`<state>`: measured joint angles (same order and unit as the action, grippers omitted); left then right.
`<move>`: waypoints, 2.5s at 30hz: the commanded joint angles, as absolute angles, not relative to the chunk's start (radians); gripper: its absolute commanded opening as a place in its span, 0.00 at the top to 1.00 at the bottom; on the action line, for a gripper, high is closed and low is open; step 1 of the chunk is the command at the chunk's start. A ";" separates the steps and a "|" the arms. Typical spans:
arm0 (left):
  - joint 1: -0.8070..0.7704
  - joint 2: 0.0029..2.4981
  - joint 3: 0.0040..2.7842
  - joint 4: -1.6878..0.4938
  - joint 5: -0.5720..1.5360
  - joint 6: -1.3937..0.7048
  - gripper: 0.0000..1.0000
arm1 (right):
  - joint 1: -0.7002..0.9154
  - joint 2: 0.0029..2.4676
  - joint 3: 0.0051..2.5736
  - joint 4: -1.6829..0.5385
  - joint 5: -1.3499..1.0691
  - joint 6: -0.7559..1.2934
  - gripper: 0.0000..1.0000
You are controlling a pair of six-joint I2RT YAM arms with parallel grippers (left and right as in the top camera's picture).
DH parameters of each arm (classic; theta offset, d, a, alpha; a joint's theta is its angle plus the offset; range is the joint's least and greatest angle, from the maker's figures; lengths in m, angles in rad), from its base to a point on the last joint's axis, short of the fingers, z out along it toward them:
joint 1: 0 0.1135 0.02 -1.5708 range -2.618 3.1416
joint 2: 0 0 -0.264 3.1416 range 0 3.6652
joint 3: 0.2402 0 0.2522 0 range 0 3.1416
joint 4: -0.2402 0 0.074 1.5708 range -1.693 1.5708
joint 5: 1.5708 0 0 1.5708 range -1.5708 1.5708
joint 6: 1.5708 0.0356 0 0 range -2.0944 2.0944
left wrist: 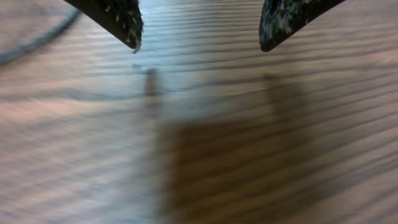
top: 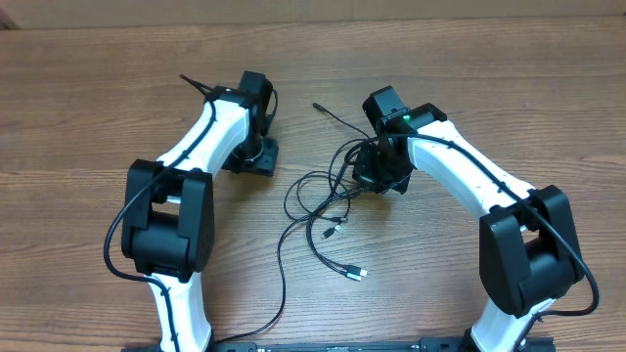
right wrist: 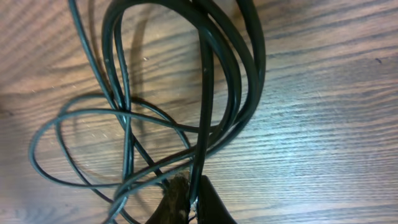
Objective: Untangle cables
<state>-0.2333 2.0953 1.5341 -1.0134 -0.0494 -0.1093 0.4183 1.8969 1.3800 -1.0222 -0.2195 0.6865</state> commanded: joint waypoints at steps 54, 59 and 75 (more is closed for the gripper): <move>0.047 2.037 1.526 -1.037 0.744 0.085 0.52 | 0.347 1.783 1.263 -0.603 -0.905 0.378 0.96; 0.088 1.886 1.527 -1.131 0.972 0.340 0.48 | 0.347 1.755 1.479 -0.925 -0.850 0.163 0.96; -0.138 1.782 1.526 -1.135 0.937 0.471 0.33 | 0.339 1.755 1.668 -1.187 -1.128 -0.114 0.96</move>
<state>-0.0990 1.7657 1.5276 -1.1614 0.9321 0.4210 0.3466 1.7683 1.6493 -1.1908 -1.0641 -0.0666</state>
